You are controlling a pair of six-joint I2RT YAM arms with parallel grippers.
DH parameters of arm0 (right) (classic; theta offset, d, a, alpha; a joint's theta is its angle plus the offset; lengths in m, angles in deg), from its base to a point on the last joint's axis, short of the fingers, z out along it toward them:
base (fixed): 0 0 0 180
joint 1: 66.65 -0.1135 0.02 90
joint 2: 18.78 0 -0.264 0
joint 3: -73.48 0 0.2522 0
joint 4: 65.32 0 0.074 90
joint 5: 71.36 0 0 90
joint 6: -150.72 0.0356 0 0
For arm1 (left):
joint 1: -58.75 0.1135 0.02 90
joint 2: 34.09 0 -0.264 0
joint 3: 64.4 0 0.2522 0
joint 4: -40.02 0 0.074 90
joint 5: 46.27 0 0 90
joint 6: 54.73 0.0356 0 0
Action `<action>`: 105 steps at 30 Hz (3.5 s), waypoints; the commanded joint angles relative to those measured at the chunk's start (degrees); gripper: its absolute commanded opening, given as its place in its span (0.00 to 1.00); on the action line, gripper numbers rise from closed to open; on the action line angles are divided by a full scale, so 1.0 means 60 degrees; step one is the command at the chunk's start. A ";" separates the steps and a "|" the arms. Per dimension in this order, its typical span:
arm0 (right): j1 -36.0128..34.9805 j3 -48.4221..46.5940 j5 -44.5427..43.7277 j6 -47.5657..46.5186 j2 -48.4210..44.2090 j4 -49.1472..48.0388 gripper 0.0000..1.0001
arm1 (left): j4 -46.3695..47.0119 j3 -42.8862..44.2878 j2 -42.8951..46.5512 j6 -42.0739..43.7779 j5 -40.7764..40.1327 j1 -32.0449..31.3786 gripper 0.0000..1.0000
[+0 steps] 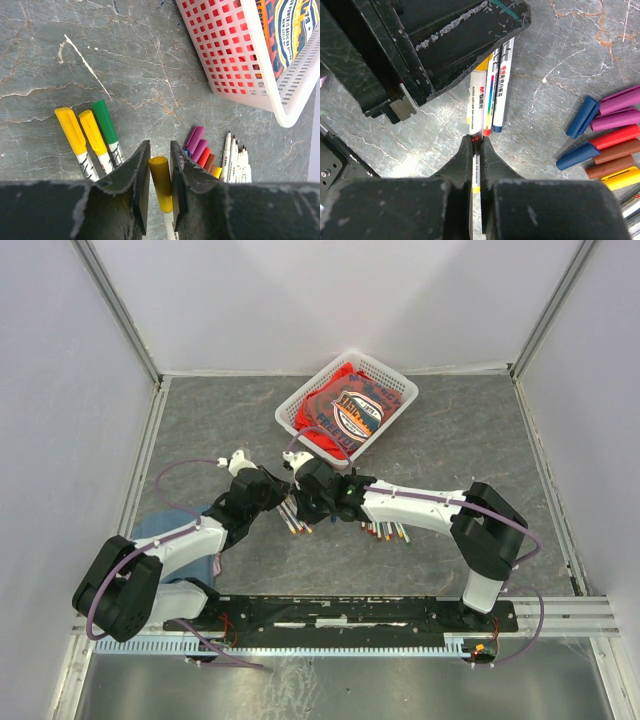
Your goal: Open the pen caps
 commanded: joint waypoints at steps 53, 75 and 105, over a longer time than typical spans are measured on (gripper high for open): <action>0.0363 0.2404 -0.2815 0.0493 -0.2531 0.0410 0.01 | 0.1762 0.1018 -0.1067 -0.0690 0.0430 0.0106 0.03; 0.3439 0.3927 -0.3447 0.0325 -0.3854 0.1934 0.09 | 0.0009 0.2282 -0.2957 0.1281 0.0313 -0.1530 0.13; 0.4013 0.3563 -0.3297 0.0337 -0.2278 0.2383 0.19 | -0.0099 0.2541 -0.3527 0.1205 0.0134 -0.1515 0.36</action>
